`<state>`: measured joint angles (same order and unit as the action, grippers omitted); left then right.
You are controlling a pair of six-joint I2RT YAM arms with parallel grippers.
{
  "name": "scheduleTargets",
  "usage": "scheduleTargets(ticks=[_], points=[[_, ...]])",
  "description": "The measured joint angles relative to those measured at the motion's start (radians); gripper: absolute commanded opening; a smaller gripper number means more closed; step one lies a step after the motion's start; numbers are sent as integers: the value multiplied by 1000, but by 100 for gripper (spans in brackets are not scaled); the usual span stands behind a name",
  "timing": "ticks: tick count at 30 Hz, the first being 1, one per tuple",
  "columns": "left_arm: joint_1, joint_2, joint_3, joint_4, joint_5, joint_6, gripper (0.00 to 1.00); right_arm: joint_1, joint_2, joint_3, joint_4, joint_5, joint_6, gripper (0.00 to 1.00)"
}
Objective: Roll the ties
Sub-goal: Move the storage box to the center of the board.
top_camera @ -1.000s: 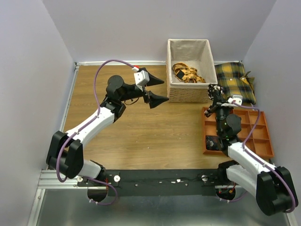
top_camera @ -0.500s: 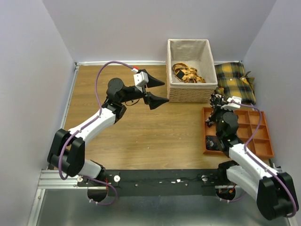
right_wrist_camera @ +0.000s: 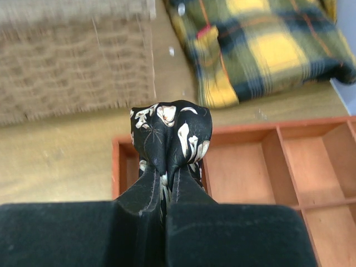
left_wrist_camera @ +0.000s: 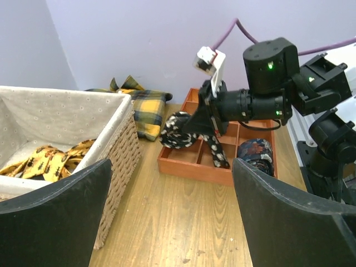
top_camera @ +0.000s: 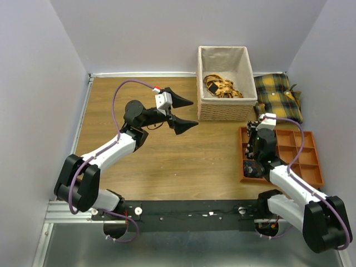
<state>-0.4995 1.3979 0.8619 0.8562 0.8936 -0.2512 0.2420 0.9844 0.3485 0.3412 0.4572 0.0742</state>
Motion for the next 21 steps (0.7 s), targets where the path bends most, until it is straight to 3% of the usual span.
scheduleTargets(ticks=[10,21], points=[[0,-5,-27,50,-11,9,99,0,-257,-132,-82,-105,-46,1],[1,20,-27,76,-24,12,99,0,-267,-144,-126,-237,-146,1]])
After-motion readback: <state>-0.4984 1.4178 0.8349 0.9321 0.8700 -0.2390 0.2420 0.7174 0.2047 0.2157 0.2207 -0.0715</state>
